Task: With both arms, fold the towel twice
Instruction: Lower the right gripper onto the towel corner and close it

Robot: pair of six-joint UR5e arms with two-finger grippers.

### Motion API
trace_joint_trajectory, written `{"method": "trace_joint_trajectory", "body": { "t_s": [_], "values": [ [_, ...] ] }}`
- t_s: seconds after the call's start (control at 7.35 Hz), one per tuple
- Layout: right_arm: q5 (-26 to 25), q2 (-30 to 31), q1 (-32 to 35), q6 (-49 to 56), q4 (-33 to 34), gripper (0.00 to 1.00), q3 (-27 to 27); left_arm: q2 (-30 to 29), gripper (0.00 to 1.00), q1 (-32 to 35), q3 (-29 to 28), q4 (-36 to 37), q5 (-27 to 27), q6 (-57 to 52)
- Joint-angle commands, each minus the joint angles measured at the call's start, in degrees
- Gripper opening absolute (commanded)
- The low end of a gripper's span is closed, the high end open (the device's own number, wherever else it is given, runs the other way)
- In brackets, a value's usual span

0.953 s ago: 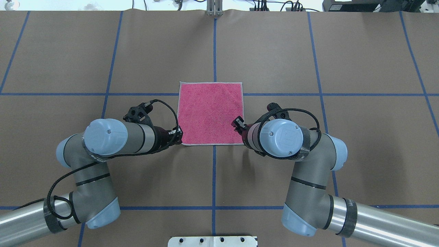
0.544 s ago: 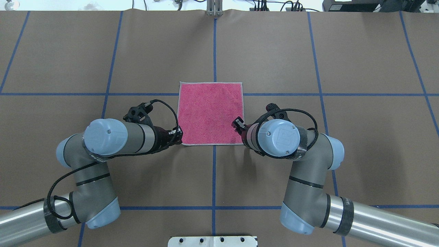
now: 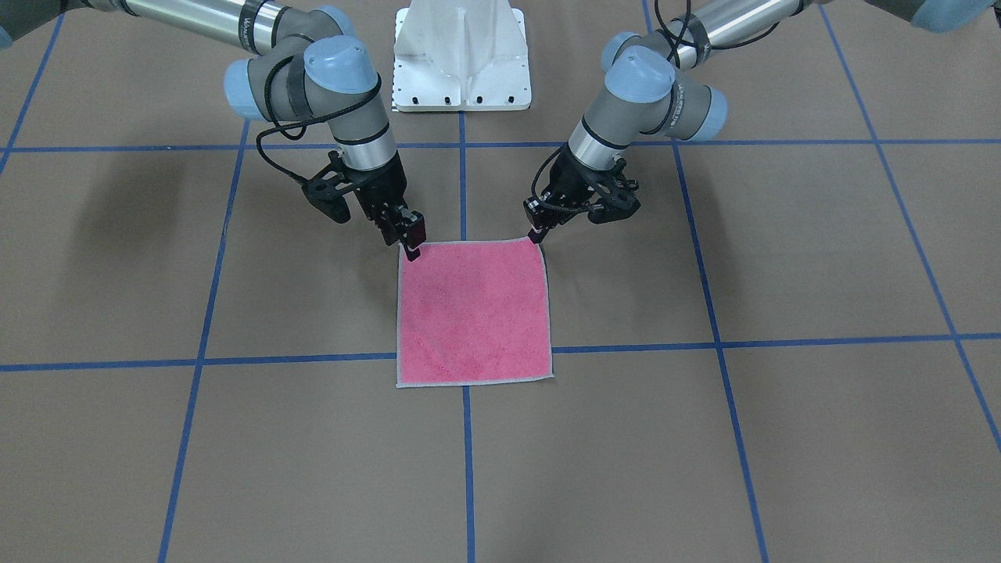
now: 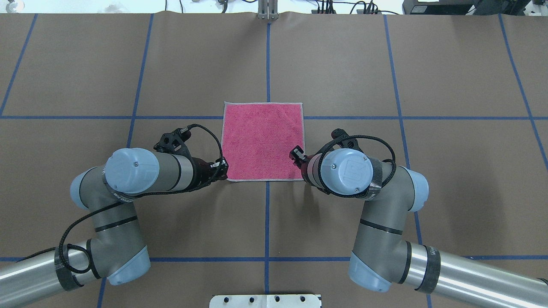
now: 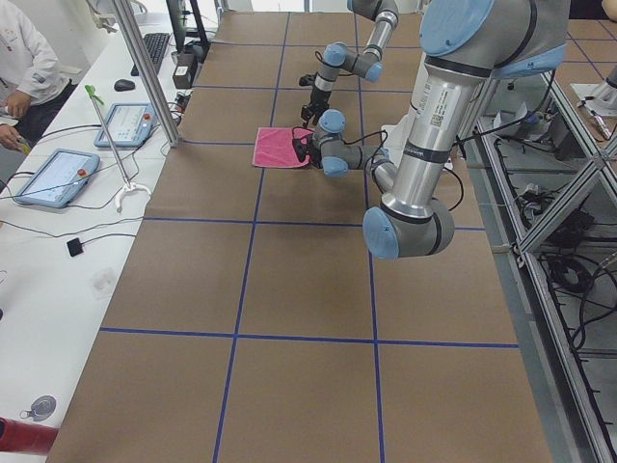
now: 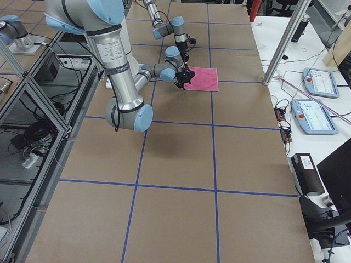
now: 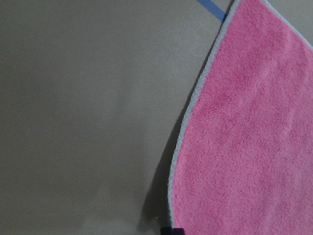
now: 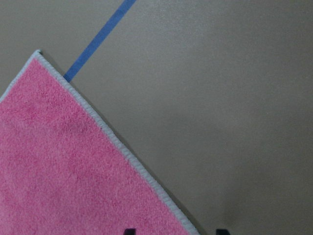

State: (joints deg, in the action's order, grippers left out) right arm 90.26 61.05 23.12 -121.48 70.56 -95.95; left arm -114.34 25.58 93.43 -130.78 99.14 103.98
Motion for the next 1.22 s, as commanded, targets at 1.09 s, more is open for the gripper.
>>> {"method": "trace_joint_trajectory", "body": {
  "t_s": [1.09],
  "values": [
    [-0.09, -0.66, -0.26, -0.07, 0.02, 0.56, 1.56, 0.00, 0.00, 0.00, -0.27, -0.26, 0.00, 0.00]
  ]
}}
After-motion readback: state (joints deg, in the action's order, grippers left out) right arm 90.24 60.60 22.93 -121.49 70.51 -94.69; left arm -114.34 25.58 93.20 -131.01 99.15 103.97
